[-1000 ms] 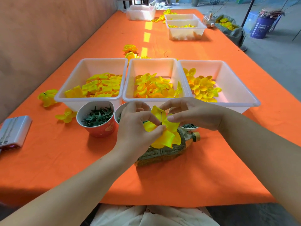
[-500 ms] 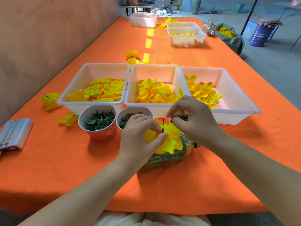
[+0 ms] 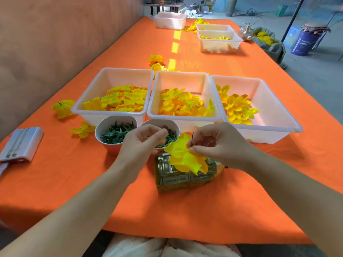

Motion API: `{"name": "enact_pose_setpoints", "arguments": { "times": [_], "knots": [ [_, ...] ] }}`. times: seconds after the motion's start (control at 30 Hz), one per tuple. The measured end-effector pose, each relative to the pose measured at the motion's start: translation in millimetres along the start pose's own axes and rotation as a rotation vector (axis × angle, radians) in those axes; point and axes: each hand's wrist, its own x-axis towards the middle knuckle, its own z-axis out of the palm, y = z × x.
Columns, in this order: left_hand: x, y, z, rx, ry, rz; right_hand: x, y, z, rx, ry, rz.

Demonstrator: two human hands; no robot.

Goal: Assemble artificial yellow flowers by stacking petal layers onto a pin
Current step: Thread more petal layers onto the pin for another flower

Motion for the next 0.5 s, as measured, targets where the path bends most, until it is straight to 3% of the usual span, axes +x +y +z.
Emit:
{"name": "enact_pose_setpoints", "arguments": {
  "times": [0.07, 0.2, 0.27, 0.5],
  "knots": [
    [-0.9, 3.7, -2.4, -0.045, 0.042, -0.091, 2.2, 0.2, -0.7, -0.014, -0.01, -0.002],
    [-14.4, 3.9, -4.0, 0.089, -0.19, -0.184, 4.9, 2.8, -0.5, 0.002, -0.008, 0.002],
    [-20.0, 0.9, -2.7, 0.038, -0.25, -0.245, 5.6, 3.6, 0.4, 0.005, -0.004, 0.001],
    [-22.3, -10.7, 1.9, -0.037, -0.206, -0.253, 6.5, 5.1, -1.2, 0.002, -0.065, 0.008]
  ]
}}
